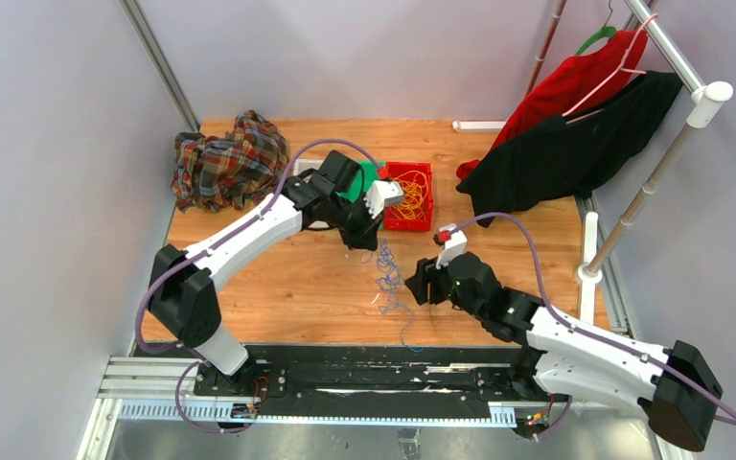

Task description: Untangle the cables

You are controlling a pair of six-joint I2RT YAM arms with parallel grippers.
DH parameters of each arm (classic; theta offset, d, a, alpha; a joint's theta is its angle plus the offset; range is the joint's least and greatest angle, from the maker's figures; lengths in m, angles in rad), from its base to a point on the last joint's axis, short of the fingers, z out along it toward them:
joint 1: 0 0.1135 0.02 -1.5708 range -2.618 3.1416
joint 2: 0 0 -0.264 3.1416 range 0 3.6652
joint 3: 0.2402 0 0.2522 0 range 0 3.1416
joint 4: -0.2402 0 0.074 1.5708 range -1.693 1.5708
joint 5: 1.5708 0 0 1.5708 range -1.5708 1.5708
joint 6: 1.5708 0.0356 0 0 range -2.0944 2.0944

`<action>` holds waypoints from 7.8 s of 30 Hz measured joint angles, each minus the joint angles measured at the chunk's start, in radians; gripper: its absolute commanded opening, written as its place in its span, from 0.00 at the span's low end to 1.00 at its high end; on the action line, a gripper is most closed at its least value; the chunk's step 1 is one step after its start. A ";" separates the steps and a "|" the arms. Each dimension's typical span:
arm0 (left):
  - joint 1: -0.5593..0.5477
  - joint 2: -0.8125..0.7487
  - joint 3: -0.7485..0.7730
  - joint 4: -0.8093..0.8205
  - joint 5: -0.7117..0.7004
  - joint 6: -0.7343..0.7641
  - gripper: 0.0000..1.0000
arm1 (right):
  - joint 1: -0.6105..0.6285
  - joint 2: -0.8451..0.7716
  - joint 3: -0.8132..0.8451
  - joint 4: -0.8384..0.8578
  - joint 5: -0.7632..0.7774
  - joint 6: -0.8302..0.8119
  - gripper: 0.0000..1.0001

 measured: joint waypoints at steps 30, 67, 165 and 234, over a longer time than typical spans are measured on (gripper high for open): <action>-0.002 -0.190 0.078 -0.259 0.182 0.048 0.01 | 0.122 0.400 0.187 0.568 0.160 -0.180 0.56; 0.001 -0.177 0.757 -0.581 -0.113 0.312 0.00 | 0.159 0.391 -0.214 0.727 0.426 0.069 0.01; 0.106 -0.069 0.350 0.445 -0.749 0.443 0.00 | 0.152 -0.162 -0.386 0.256 0.476 0.224 0.02; 0.023 -0.097 0.109 0.356 -0.792 0.776 0.00 | 0.140 -0.364 -0.387 0.103 0.503 0.248 0.02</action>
